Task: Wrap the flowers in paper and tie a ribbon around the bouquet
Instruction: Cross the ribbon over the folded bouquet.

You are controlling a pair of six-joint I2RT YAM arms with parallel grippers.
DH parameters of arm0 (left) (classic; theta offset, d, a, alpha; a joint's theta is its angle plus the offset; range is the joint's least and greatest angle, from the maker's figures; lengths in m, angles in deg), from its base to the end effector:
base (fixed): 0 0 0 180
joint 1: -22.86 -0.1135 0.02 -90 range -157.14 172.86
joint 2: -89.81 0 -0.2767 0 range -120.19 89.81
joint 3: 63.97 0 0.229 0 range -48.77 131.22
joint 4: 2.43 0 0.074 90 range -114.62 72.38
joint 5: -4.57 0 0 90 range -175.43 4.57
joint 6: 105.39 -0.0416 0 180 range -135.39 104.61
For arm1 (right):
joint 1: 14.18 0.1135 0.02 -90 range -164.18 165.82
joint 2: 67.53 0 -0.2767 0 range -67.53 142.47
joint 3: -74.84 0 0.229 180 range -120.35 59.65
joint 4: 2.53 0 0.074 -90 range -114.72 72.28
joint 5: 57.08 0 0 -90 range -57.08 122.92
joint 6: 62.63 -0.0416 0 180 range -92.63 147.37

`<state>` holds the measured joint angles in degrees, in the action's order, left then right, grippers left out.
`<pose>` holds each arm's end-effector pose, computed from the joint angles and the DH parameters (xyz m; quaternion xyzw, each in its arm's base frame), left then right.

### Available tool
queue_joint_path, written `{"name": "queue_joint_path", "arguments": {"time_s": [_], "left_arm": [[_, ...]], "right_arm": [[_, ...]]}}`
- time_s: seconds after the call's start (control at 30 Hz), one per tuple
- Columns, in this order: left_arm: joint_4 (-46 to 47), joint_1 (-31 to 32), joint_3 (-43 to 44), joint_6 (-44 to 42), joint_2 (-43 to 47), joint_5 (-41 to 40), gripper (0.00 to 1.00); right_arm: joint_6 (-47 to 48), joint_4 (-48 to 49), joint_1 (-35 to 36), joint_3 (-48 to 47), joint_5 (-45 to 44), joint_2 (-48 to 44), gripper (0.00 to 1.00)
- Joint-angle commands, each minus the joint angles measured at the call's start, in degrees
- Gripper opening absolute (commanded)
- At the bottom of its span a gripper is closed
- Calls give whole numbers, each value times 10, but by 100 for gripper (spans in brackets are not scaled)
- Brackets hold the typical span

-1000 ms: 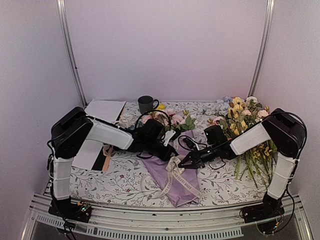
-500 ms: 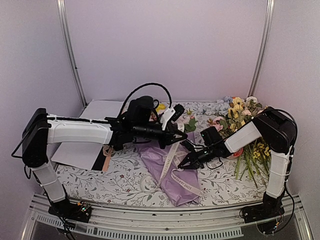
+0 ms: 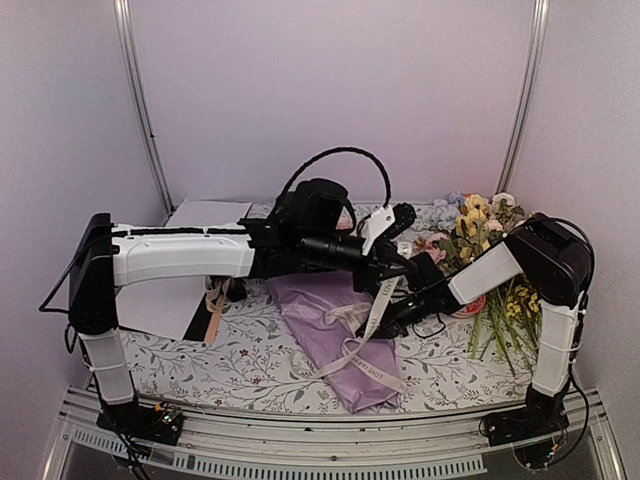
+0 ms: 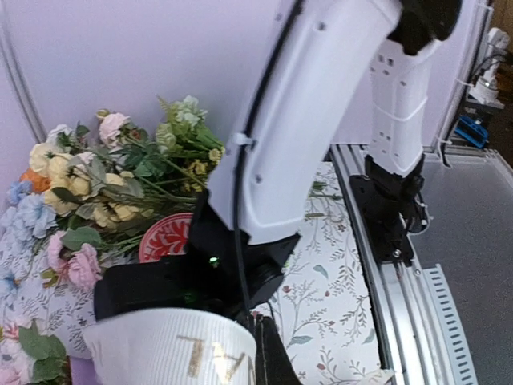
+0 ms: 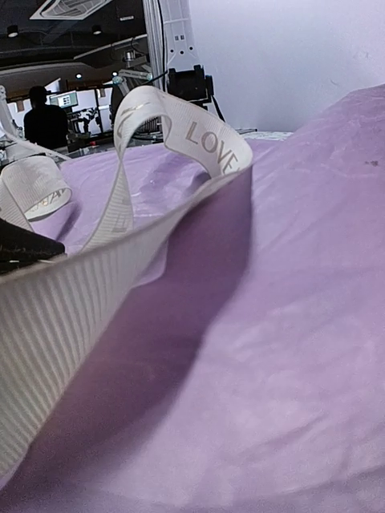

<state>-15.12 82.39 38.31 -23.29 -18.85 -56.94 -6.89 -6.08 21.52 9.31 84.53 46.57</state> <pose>0.2063 -0.3898 0.3141 0.5569 0.5774 -0.4253 0.4190 0.2618 0.2283 0.1156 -0.1520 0.8497 0.5049 0.0034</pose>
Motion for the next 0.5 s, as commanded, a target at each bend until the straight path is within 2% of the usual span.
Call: {"name": "queue_joint_path", "arguments": {"time_s": [0.0,0.17,0.3,0.47], "left_arm": [[35,-69,-1,54,10,-54,0],[39,-125,-4,122,-34,-56,0],[62,-132,-14,121,-63,-90,0],[61,-139,14,129,-111,-115,0]], "right_arm": [[14,-21,0,2,2,4,0],[12,-21,0,0,5,1,0],[7,-21,0,-1,7,-1,0],[8,-23,-1,0,10,-4,0]]}}
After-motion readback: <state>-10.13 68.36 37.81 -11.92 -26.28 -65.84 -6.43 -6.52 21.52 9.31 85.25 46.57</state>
